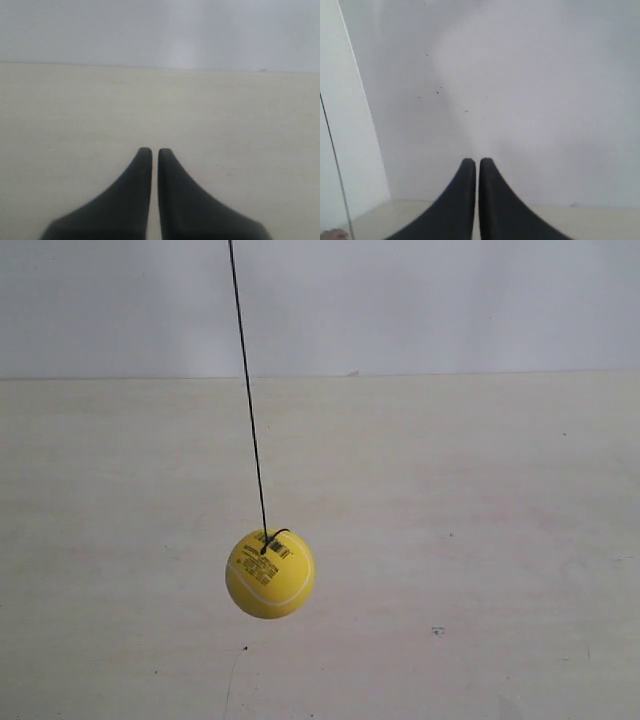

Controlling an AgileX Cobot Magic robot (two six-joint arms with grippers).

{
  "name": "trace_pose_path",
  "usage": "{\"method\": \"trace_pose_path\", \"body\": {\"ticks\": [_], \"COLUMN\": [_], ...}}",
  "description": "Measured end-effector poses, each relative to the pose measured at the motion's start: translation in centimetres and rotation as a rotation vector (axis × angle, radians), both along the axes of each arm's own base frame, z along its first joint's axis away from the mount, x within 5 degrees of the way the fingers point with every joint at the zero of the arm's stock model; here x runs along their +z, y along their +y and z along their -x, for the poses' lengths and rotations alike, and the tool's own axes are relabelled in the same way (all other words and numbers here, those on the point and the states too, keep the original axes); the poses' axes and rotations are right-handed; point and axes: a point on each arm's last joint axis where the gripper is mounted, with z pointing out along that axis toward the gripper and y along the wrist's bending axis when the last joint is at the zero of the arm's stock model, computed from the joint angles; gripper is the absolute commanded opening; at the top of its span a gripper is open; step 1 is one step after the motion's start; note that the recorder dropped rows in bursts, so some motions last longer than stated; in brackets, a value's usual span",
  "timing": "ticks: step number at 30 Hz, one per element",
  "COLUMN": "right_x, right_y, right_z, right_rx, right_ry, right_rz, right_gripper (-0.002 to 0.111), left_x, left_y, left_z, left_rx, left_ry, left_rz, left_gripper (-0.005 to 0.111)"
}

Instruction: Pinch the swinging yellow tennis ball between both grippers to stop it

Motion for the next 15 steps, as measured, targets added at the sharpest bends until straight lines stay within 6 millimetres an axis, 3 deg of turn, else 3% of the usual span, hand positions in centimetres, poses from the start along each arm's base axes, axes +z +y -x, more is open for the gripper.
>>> {"method": "trace_pose_path", "body": {"ticks": [6, 15], "right_x": [-0.5, -2.9], "right_y": [-1.3, -2.6], "right_z": [0.3, -0.4], "right_rx": [-0.242, -0.495], "right_ry": [-0.053, 0.191], "right_rz": [0.172, 0.355], "right_gripper": [0.0, 0.0], "left_x": [0.0, 0.0], "left_y": [0.0, 0.0], "left_z": [0.0, 0.0], "left_rx": [0.0, 0.0], "left_ry": [0.0, 0.0], "left_rz": [0.0, 0.0], "left_gripper": [0.005, 0.005]}}
